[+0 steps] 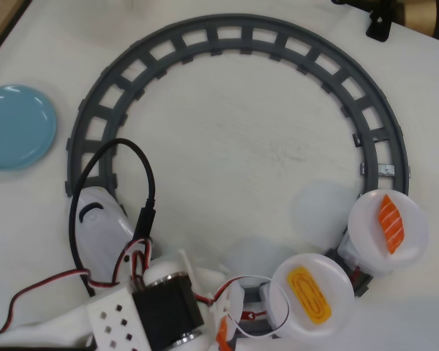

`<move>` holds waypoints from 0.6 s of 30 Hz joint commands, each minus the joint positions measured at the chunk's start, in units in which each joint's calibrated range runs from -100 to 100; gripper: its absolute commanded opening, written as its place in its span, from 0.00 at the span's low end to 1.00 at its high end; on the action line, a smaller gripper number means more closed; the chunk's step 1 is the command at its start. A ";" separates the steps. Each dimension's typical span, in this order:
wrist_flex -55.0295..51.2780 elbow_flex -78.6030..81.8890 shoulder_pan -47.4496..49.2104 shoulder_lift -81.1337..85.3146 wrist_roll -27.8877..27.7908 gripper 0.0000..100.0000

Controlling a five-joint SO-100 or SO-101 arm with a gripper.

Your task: Pick up the sushi from the Shinkansen and put it on the blue dish

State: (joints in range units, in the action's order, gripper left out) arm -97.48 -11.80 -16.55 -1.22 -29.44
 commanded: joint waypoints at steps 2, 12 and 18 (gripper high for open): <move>-1.67 1.16 0.00 1.10 -1.74 0.23; -1.67 8.20 -2.55 3.84 -22.24 0.23; -1.67 8.29 -3.61 5.66 -34.01 0.23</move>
State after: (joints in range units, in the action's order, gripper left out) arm -98.15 -3.48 -19.49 1.14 -58.51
